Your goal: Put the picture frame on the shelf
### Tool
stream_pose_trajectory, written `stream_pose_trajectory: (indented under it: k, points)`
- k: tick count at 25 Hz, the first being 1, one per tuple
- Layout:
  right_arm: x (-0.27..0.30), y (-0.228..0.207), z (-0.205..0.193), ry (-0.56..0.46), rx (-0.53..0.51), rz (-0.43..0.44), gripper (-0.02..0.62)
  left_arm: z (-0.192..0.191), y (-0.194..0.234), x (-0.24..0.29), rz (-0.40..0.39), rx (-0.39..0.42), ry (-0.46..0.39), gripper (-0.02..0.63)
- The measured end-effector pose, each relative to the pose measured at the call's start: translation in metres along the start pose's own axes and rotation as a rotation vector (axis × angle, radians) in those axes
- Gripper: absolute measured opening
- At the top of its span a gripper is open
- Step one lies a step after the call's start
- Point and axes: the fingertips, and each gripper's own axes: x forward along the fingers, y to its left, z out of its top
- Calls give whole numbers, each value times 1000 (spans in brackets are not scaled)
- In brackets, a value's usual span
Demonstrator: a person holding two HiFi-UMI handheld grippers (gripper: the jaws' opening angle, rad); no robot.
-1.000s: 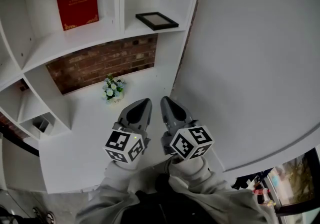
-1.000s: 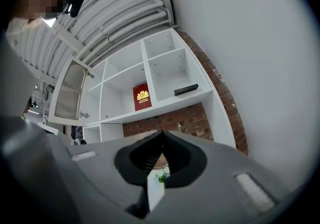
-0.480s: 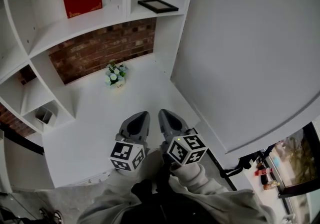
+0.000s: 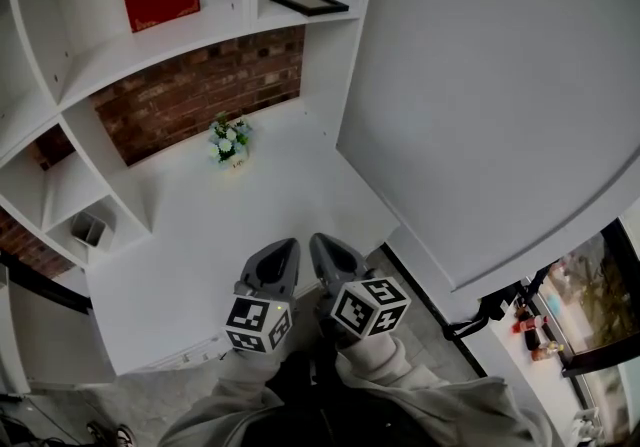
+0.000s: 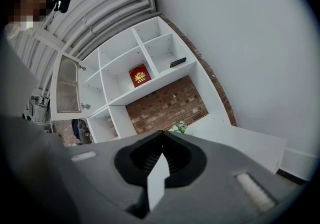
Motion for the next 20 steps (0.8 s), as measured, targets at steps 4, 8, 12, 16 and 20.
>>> stream_pose_trajectory:
  k: [4, 8, 12, 16, 20]
  points:
    - [-3, 3, 1, 3, -19, 3, -2, 1, -3, -7, 4, 2, -4, 5]
    - [-4, 9, 2, -3, -18, 18, -2, 0, 0, -12, 15, -6, -7, 5]
    - [-7, 17, 4, -8, -26, 38, -2, 4, 0, -17, 25, -12, -16, 6]
    - [-12, 21, 2, -9, -22, 48, -2, 5, -4, -19, 20, -14, -23, 6]
    - [-15, 22, 1, -1, -17, 58, -2, 0, -8, -20, 18, -24, -12, 6]
